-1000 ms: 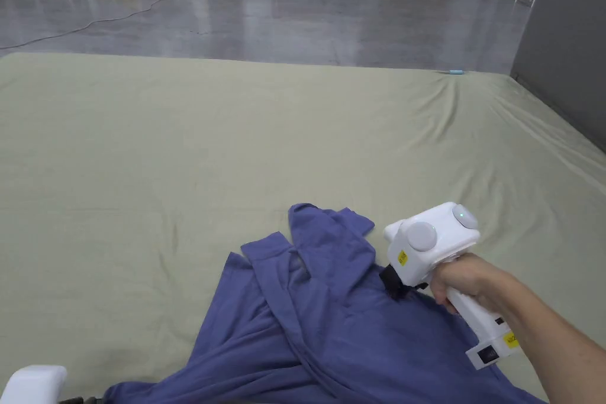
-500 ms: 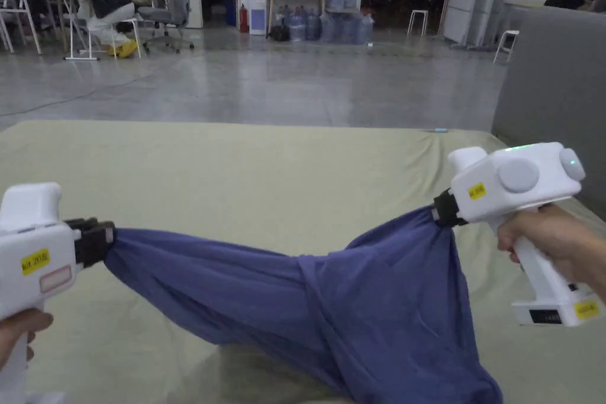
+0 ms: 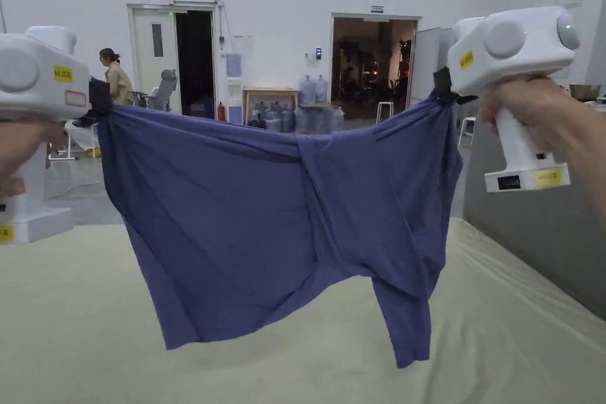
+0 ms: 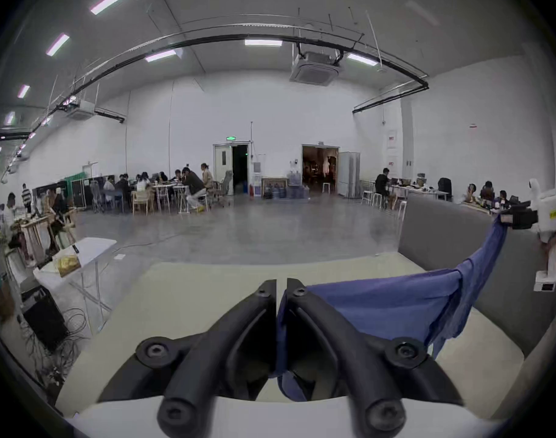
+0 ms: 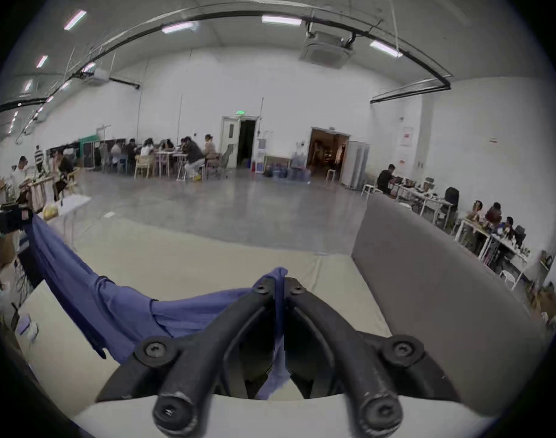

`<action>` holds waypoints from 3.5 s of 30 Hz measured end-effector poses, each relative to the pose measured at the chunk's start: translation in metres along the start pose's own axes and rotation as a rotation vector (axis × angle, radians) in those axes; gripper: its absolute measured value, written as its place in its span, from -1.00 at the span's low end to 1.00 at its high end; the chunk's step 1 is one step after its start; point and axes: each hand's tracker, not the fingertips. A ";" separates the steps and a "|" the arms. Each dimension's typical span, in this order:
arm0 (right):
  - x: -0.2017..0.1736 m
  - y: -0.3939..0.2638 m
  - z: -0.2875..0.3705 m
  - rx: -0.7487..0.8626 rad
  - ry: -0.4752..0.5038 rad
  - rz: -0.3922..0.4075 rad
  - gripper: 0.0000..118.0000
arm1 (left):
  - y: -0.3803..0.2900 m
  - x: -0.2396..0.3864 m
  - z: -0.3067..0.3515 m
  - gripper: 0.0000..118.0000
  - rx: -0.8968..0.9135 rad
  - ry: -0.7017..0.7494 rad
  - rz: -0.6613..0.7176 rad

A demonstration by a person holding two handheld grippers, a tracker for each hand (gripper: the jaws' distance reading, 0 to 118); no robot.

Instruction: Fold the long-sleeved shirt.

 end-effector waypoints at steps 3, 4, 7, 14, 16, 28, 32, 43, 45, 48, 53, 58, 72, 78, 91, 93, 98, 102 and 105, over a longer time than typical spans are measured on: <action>0.004 0.009 -0.002 0.029 -0.009 -0.038 -0.99 | 0.007 0.003 -0.005 -1.00 0.023 -0.004 0.041; 0.007 0.008 -0.005 0.026 -0.013 -0.044 -0.99 | 0.005 0.004 -0.007 -1.00 0.023 -0.004 0.051; 0.010 -0.013 -0.012 0.019 -0.005 -0.063 -0.99 | -0.017 0.008 -0.012 -1.00 0.016 -0.022 0.049; -0.001 -0.145 -0.065 -0.166 0.041 -0.068 -0.99 | -0.141 0.009 -0.058 -1.00 -0.207 -0.013 0.011; -0.005 -0.189 -0.082 -0.230 0.047 -0.077 -0.99 | -0.182 0.007 -0.065 -1.00 -0.265 -0.037 0.055; -0.013 -0.354 0.065 -0.263 0.152 0.011 -0.99 | -0.329 -0.010 0.078 -1.00 -0.329 -0.131 0.038; -0.013 -0.443 0.125 -0.386 0.219 -0.013 -0.99 | -0.399 -0.005 0.159 -1.00 -0.383 -0.147 -0.006; -0.031 -0.576 0.154 -0.655 0.217 0.132 -0.99 | -0.533 0.000 0.227 -1.00 -0.589 -0.161 -0.069; -0.030 -0.578 0.151 -0.656 0.224 0.119 -0.82 | -0.534 -0.004 0.227 -1.00 -0.584 -0.159 -0.026; -0.024 -0.572 0.156 -0.665 0.216 0.108 0.75 | -0.525 -0.011 0.226 0.71 -0.577 -0.153 0.005; -0.008 -0.538 0.200 -0.579 0.159 0.071 0.84 | -0.498 -0.017 0.249 0.94 -0.545 -0.175 -0.010; -0.002 -0.525 0.215 -0.570 0.135 -0.041 -1.00 | -0.472 -0.006 0.263 -1.00 -0.509 -0.166 0.027; -0.033 -0.532 0.153 -0.620 0.132 0.035 0.38 | -0.439 0.013 0.228 -1.00 -0.472 -0.230 0.057; -0.049 -0.569 0.112 -0.796 0.175 0.085 -0.98 | -0.415 0.024 0.176 -1.00 -0.497 -0.200 0.033; -0.049 -0.567 0.114 -0.764 0.175 0.091 -1.00 | -0.444 0.018 -0.101 0.95 -0.735 -0.047 -0.001; -0.047 -0.568 0.113 -0.764 0.180 0.085 -1.00 | -0.459 0.019 -0.119 0.95 -0.802 -0.033 0.010; -0.047 -0.569 0.110 -0.768 0.183 0.072 -1.00 | -0.471 0.034 -0.117 0.36 -0.797 0.045 -0.029; -0.049 -0.569 0.110 -0.768 0.178 0.089 -1.00 | -0.459 0.058 -0.092 -1.00 -0.716 -0.072 -0.104; -0.042 -0.556 0.112 -0.754 0.190 0.068 -1.00 | -0.438 0.058 -0.078 -1.00 -0.727 -0.097 -0.097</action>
